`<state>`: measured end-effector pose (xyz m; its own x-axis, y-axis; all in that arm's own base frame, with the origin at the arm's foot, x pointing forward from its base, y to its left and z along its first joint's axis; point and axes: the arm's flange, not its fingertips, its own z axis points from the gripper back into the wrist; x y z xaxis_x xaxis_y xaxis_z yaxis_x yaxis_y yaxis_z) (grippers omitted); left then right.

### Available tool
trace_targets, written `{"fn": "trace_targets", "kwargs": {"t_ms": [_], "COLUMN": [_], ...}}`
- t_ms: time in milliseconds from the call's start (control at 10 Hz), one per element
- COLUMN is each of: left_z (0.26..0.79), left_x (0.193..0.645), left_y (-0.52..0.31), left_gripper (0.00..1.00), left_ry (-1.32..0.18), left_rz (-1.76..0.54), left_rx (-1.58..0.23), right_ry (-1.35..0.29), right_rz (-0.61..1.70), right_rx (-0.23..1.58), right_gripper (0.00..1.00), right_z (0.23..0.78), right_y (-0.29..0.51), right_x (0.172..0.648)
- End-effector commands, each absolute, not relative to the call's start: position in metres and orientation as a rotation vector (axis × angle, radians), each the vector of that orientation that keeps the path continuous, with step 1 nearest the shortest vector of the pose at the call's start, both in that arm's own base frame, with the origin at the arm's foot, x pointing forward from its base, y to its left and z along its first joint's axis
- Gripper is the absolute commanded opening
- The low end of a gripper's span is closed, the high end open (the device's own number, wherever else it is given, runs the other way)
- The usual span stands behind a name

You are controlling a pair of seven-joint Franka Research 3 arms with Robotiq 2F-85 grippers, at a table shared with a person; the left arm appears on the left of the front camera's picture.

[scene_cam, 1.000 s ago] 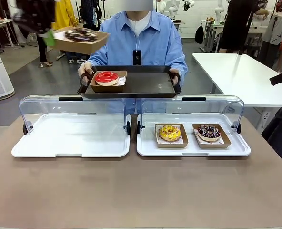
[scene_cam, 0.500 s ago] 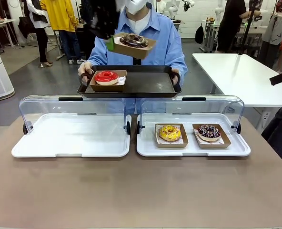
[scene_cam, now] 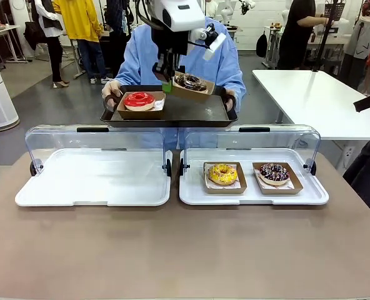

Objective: Provide the desired donut to the person.
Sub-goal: Place the picked Paper togo box onto the Handle tray extended by the person.

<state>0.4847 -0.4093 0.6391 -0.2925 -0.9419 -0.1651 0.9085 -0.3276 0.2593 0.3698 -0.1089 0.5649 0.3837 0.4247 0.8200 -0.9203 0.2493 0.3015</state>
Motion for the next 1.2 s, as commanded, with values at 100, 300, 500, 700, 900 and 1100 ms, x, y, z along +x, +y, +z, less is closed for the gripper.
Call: {"fn": "trace_targets", "kwargs": {"t_ms": [100, 300, 500, 700, 900, 1100], "left_z": [0.648, 0.634, 0.634, 0.634, 0.634, 0.631], "left_x": [0.497, 0.491, 0.491, 0.491, 0.491, 0.508], "left_y": [-0.415, -0.413, -0.413, -0.413, -0.413, -0.416], "left_gripper": [0.01, 0.01, 0.01, 0.01, 0.01, 0.01], "left_ry": [-0.184, -0.150, -0.150, -0.150, -0.150, -0.190], "left_rz": [-1.914, -1.878, -1.878, -1.878, -1.878, -1.838], "left_rx": [0.333, 0.332, 0.332, 0.332, 0.332, 0.243], "right_ry": [-0.693, -0.693, -0.693, -0.693, -0.693, -0.693], "right_rz": [1.028, 1.028, 1.028, 1.028, 1.028, 1.028], "right_rx": [0.901, 0.901, 0.901, 0.901, 0.901, 0.901], "right_gripper": [1.00, 1.00, 1.00, 1.00, 1.00, 1.00], "right_z": [0.565, 0.565, 0.565, 0.565, 0.565, 0.565], "right_y": [-0.108, -0.108, -0.108, -0.108, -0.108, -0.108], "right_x": [0.370, 0.370, 0.370, 0.370, 0.370, 0.370]}}
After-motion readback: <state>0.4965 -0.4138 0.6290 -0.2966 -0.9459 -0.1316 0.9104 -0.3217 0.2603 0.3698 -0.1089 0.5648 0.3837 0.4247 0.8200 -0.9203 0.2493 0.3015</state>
